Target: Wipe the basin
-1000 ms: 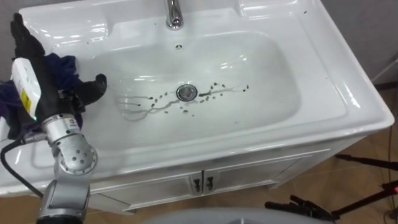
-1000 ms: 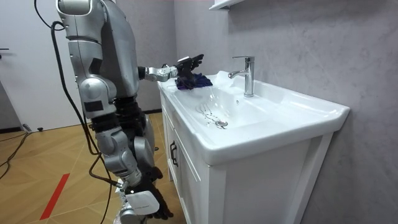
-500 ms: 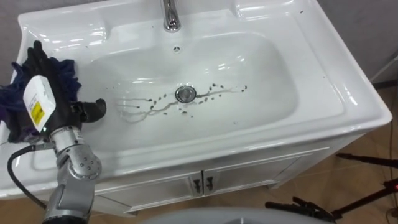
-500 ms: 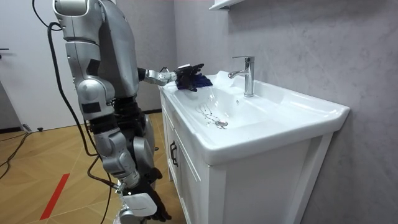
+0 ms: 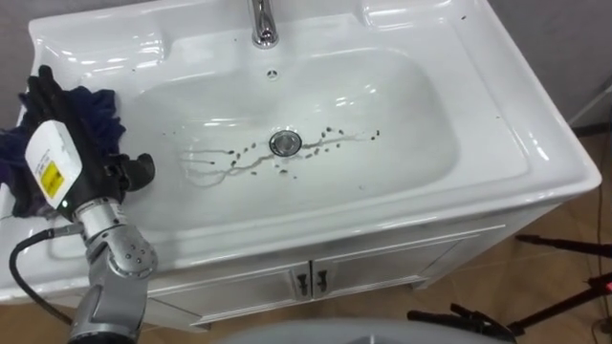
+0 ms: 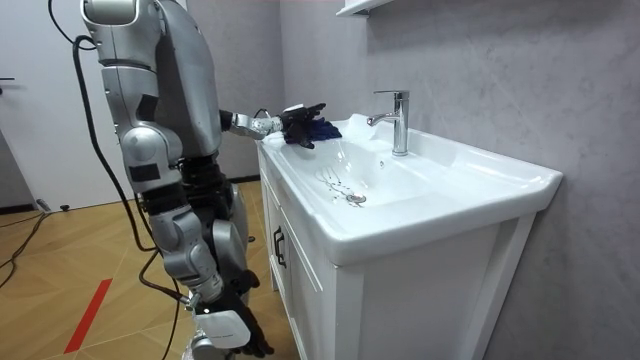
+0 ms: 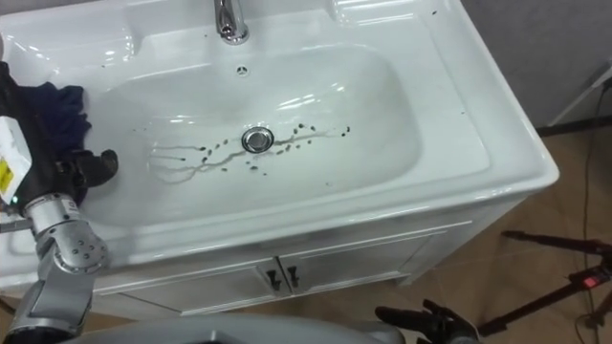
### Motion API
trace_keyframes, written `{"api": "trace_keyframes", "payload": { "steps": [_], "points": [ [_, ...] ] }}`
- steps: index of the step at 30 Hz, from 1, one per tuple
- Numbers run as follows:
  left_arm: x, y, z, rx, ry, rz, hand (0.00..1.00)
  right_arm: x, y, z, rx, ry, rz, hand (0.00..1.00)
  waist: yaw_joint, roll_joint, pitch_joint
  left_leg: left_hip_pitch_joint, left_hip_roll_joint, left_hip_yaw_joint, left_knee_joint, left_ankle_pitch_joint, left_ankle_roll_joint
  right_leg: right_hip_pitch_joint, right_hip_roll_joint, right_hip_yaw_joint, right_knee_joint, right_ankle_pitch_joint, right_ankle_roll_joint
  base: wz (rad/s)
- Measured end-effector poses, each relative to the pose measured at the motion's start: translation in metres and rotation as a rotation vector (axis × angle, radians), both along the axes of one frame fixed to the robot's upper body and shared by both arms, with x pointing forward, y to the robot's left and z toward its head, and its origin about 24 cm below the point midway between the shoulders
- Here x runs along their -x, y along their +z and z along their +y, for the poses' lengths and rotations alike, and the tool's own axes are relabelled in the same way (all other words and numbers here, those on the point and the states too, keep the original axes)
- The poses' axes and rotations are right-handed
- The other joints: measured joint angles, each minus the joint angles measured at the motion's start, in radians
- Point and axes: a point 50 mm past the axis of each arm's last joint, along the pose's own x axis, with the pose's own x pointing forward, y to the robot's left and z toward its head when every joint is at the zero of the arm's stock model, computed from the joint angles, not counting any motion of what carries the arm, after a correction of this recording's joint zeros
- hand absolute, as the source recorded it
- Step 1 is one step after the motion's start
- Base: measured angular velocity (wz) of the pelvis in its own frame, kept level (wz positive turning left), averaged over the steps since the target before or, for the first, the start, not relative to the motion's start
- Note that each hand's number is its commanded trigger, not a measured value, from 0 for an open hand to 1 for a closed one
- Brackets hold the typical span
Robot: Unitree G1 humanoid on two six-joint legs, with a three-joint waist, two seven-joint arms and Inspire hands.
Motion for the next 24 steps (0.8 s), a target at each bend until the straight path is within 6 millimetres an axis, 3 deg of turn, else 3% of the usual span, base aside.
{"api": "trace_keyframes", "payload": {
  "steps": [12,24],
  "points": [
    [0.003,0.004,0.013,-0.018,0.065,-0.026,0.00,0.001,0.000,-0.001,0.009,-0.002,0.004,0.00,0.005,0.004,-0.0016,0.005,0.000,-0.001,0.000,0.000,0.000,0.000,0.001,0.013,0.000,0.000,0.000,-0.01],
    [0.020,-0.021,0.020,-0.014,0.118,0.091,0.00,0.005,0.002,-0.010,0.020,-0.007,0.041,0.00,0.013,0.013,-0.0032,0.016,0.001,0.001,-0.002,0.000,0.000,0.001,0.003,0.013,0.001,0.000,-0.001,0.00]
  ]
}}
